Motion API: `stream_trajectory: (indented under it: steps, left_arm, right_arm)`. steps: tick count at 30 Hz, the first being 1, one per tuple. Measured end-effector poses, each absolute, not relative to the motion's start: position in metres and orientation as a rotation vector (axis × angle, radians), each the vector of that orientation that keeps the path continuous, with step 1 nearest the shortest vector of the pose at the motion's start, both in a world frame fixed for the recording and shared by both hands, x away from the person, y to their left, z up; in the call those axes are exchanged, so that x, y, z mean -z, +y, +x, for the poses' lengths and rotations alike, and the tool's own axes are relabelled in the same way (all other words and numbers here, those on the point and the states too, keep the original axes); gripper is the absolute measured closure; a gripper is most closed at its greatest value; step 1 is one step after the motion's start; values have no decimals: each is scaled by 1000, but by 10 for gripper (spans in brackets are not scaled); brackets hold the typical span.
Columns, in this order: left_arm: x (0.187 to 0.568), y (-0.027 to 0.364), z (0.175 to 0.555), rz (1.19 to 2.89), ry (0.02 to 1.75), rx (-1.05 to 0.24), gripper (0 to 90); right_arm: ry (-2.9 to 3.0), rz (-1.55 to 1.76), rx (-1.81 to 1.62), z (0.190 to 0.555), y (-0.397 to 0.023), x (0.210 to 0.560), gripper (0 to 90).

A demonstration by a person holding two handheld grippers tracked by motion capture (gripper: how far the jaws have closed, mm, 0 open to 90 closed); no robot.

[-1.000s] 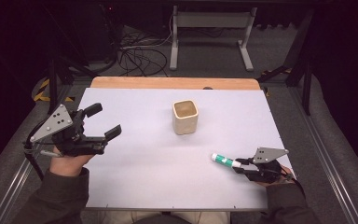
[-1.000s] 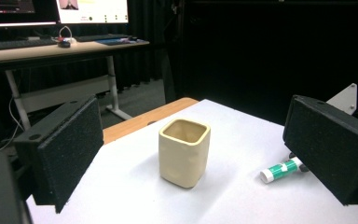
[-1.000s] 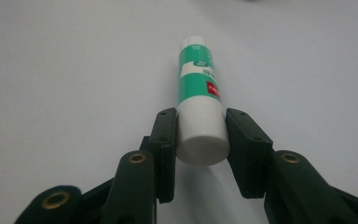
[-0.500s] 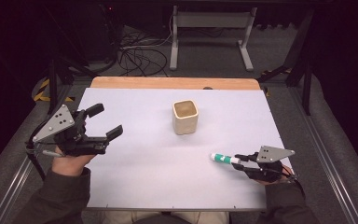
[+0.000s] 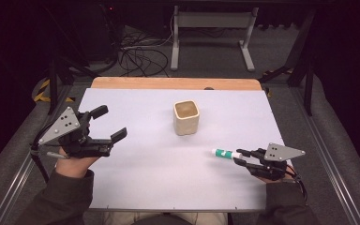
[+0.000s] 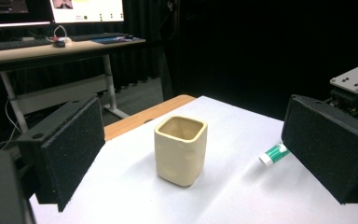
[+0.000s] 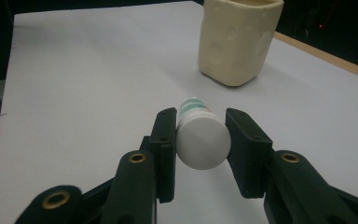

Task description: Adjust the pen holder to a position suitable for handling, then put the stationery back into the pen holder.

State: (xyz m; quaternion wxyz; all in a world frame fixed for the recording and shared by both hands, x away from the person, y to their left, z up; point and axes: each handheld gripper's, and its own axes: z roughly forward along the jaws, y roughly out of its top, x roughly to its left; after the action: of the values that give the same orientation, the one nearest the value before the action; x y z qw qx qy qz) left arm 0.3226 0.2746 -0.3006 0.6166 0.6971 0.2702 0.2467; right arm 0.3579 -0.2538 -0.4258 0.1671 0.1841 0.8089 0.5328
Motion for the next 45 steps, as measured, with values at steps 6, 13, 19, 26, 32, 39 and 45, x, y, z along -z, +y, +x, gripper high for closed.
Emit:
stream_trajectory:
  steps: [6, 13, 19, 26, 32, 39, 45]
  left_arm:
    - [300, 272, 320, 1605, 618, -574, 66]
    - [303, 266, 322, 1625, 613, -568, 68]
    - [305, 263, 322, 1633, 611, -564, 69]
    - [308, 260, 325, 1646, 614, -557, 70]
    - [312, 256, 327, 1655, 618, -552, 76]
    - [316, 250, 329, 1670, 613, -540, 76]
    - [319, 242, 331, 1699, 597, -542, 76]
  right_arm:
    - [2295, 526, -1524, 359, -252, 425, 657]
    - [2285, 551, -1535, 359, -249, 421, 657]
    - [2269, 606, -1547, 359, -246, 414, 657]
    - [2262, 596, -1562, 359, -241, 411, 658]
    - [2247, 594, -1564, 358, -241, 409, 658]
    - [2213, 595, -1601, 358, -241, 402, 657]
    - [2224, 658, -1583, 359, -235, 393, 657]
